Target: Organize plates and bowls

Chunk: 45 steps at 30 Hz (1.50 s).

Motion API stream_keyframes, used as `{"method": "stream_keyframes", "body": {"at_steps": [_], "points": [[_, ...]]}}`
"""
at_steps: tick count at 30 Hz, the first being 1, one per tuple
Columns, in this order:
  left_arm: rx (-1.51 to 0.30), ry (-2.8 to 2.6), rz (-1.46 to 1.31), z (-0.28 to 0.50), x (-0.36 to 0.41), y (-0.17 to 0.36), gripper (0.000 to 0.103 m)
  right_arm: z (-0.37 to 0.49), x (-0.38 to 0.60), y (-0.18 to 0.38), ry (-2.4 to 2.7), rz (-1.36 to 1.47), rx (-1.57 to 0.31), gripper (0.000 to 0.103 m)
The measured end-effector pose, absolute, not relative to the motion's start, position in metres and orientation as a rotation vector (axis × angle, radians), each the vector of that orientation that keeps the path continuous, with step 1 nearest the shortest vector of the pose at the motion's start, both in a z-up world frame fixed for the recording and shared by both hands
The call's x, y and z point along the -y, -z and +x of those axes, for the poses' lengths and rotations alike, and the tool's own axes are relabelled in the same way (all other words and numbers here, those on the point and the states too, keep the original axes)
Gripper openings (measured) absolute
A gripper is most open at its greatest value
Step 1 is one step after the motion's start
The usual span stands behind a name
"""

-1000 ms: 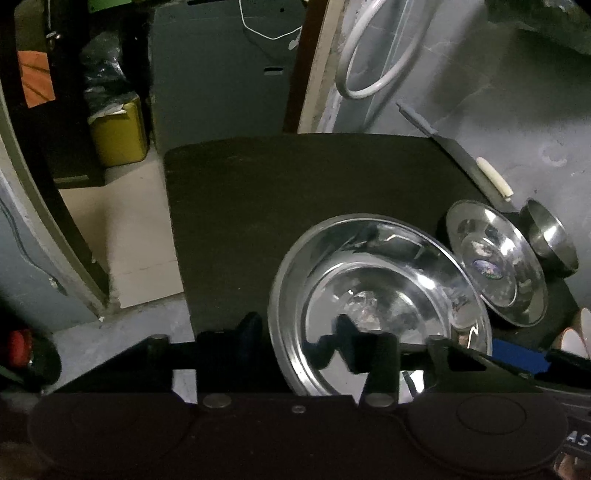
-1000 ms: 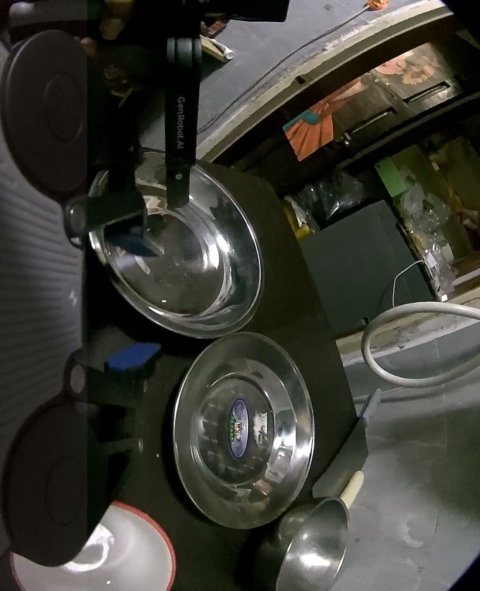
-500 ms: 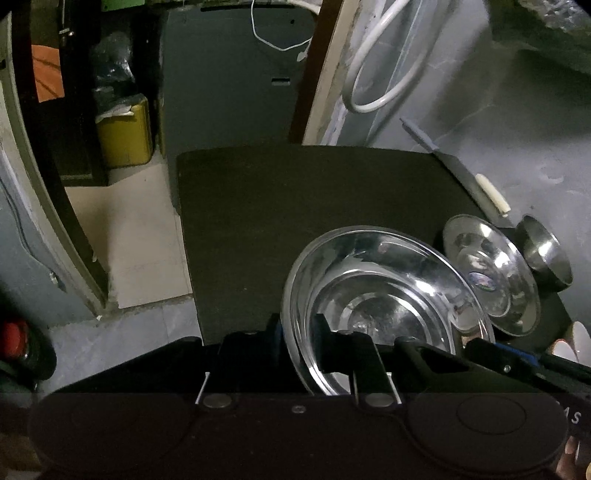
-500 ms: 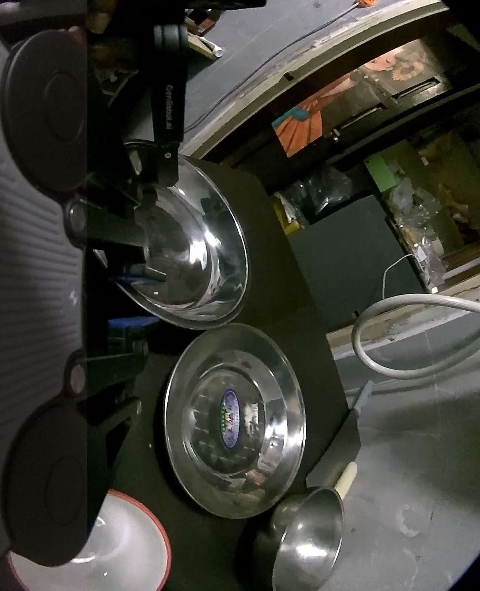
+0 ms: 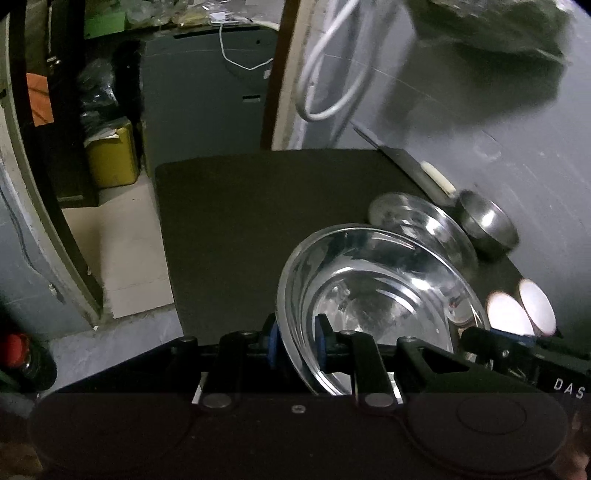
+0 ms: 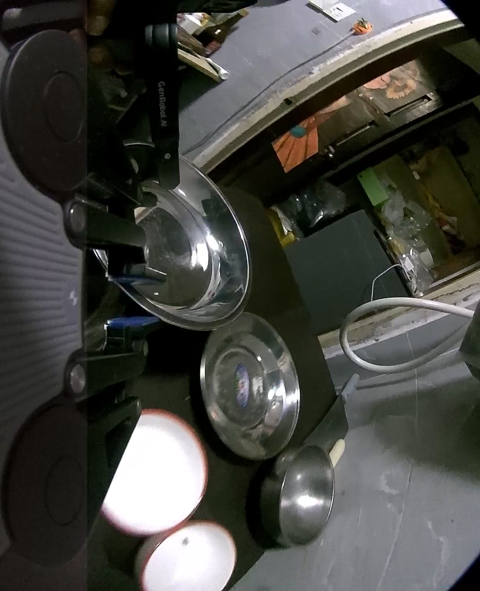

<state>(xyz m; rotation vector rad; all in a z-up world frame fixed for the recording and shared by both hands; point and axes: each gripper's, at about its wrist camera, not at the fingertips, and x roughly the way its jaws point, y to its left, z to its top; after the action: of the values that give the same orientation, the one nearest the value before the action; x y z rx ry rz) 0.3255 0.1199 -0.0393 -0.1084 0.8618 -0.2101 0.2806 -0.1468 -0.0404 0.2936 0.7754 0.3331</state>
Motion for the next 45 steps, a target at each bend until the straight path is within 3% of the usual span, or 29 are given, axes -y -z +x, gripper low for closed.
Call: {"method": "stream_keyframes", "body": {"at_steps": [18,45], "points": [[-0.959,0.168,-0.002,0.25,-0.089,0.05,0.023,0.219,0.162,0.046,-0.386,0.22,-0.885,0.021],[-0.978,0.125,0.121,0.241,-0.07,0.048,0.028,0.213,0.141,0.042,-0.367,0.021,-0.908,0.026]]}}
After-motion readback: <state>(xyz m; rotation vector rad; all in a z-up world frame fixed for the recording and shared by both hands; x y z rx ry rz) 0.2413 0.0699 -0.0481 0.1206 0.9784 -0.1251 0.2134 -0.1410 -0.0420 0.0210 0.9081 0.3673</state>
